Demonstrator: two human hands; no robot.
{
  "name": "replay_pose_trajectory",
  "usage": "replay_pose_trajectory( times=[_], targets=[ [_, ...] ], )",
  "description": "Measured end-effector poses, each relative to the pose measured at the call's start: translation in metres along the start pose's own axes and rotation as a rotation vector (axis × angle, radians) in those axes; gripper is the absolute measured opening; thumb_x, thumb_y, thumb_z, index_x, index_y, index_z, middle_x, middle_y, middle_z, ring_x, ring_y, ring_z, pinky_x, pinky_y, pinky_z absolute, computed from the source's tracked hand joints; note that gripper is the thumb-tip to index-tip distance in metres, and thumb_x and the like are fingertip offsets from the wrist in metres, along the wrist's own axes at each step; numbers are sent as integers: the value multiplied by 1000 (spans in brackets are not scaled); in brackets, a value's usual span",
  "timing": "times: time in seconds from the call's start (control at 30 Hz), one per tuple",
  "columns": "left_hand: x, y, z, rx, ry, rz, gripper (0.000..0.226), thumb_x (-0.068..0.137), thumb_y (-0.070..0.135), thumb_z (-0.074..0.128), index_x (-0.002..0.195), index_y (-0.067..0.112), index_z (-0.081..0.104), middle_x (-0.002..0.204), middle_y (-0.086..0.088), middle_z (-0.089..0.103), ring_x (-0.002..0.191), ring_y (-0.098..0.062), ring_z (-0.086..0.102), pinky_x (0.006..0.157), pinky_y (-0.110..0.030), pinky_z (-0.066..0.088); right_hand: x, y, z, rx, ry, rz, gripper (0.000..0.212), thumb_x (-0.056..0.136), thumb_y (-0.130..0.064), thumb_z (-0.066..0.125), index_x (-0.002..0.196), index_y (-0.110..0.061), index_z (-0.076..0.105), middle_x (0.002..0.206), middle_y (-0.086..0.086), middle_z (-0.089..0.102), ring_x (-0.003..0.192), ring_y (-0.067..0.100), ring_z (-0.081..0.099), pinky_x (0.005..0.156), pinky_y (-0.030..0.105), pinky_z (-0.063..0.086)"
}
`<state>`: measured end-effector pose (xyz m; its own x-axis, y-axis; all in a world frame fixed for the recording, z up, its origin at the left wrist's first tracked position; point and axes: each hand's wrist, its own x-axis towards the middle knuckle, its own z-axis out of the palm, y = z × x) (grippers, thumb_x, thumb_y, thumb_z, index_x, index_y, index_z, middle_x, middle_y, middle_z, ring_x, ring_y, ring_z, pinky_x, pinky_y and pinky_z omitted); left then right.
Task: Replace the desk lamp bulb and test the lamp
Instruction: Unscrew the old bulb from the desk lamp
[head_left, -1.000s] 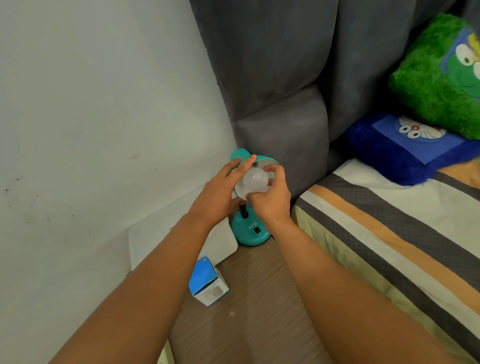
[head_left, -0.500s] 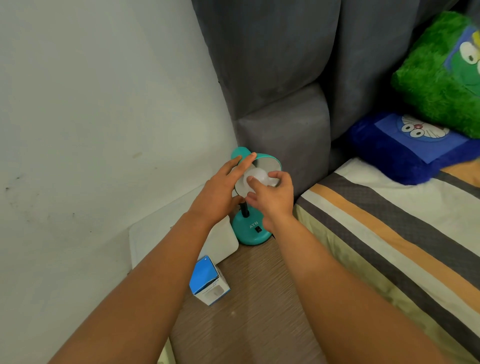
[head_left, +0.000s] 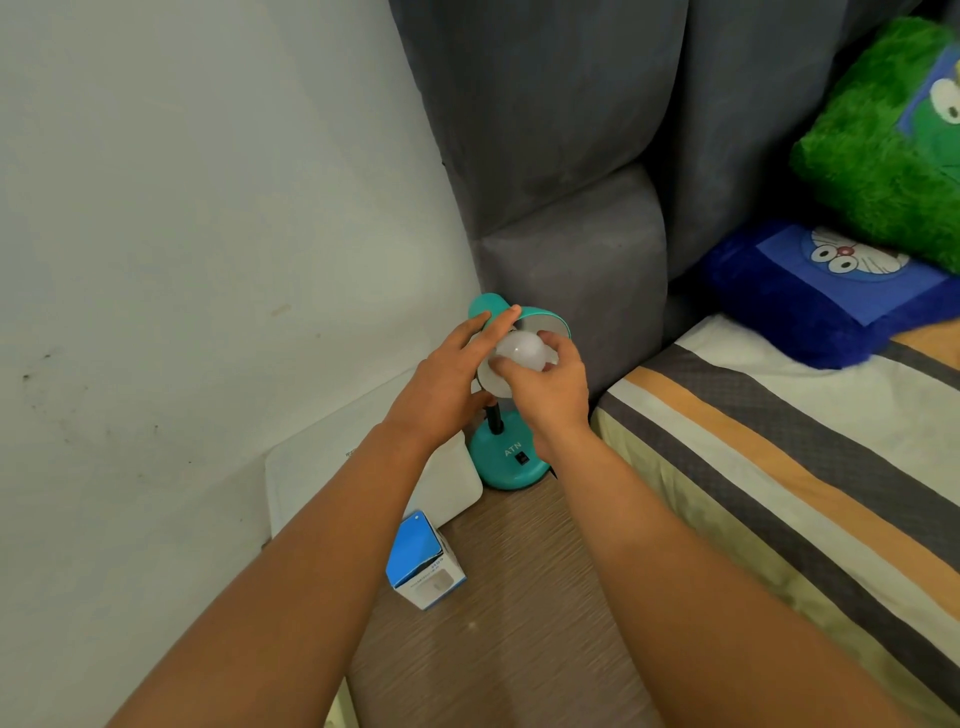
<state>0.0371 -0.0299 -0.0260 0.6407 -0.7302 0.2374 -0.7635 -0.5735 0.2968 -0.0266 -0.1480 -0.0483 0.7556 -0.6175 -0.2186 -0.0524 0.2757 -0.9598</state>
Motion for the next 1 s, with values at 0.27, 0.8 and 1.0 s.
replay_pose_trajectory(
  times=[0.27, 0.8, 1.0],
  targets=[
    [0, -2, 0, 5, 2, -1, 96, 87, 12, 75, 154, 46, 15, 160, 0, 30, 139, -24, 45, 108, -45, 46, -1, -3, 5, -93, 15, -45, 63, 75, -34, 83, 129, -20, 52, 121, 2, 56, 104, 21, 60, 83, 39, 60],
    [0, -2, -1, 0, 16, 7, 91, 88, 17, 74, 154, 43, 19, 158, 0, 34, 136, -22, 47, 108, -45, 47, 3, -4, 2, 167, -8, 183, 37, 94, -48, 56, 117, -20, 59, 99, -3, 61, 88, 18, 64, 86, 39, 59],
    [1, -4, -3, -4, 3, -4, 93, 88, 17, 74, 154, 47, 15, 159, -1, 32, 137, -23, 47, 108, -47, 47, 1, -1, 2, 91, 7, 73, 50, 76, -35, 80, 120, -24, 58, 115, 0, 63, 103, 20, 62, 81, 41, 61]
  ],
)
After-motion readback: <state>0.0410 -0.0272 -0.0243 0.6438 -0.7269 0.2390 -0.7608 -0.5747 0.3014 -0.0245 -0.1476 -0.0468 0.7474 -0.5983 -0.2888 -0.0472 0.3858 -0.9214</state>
